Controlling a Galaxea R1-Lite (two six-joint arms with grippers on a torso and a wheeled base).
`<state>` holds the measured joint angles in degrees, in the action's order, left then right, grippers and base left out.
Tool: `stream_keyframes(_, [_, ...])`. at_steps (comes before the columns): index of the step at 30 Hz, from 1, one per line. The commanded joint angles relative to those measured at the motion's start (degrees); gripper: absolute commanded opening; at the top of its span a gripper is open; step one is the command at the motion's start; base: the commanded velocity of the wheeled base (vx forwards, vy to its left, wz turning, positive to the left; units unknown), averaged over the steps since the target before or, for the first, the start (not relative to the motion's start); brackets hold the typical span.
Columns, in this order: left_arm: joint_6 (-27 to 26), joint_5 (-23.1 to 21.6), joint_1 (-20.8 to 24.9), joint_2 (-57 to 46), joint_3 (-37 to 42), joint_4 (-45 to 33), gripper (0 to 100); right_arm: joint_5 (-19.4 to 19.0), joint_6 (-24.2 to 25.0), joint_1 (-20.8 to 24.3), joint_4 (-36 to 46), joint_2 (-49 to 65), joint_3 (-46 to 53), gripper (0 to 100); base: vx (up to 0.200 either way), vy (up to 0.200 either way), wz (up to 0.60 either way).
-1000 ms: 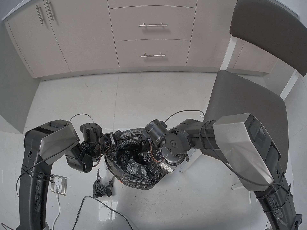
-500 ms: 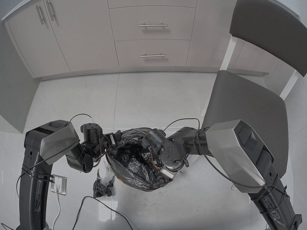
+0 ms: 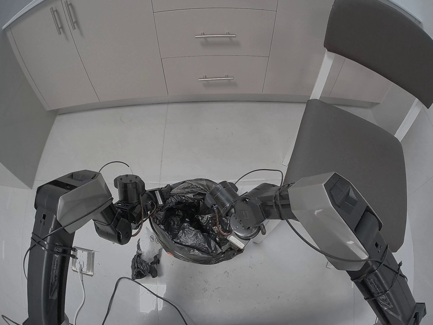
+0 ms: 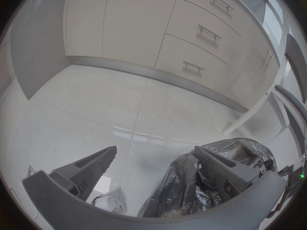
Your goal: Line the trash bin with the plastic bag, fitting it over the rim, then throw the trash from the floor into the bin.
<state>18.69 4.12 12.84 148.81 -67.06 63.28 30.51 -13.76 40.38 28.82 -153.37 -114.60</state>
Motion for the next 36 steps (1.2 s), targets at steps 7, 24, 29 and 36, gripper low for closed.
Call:
stream_keyframes(7, [0.0,0.0,0.1,0.0,0.1,0.0,100,0.0,0.0,-1.2,-1.0,0.3,0.0,100,0.000,0.000,0.00])
stream_keyframes(24, [0.0,0.0,0.3,-0.7,0.7,0.2,100,0.0,0.4,0.9,-0.8,8.8,0.0,100,0.000,0.000,0.00])
stream_keyframes(29, [0.0,0.1,0.8,-0.9,0.6,0.1,100,-0.1,0.7,0.9,-1.1,8.8,0.0,100,0.000,0.000,0.00])
stream_keyframes(36, [0.1,0.5,2.0,-1.2,0.7,0.2,100,-0.1,0.8,0.8,-10.1,6.5,0.0,100,0.000,0.000,0.00])
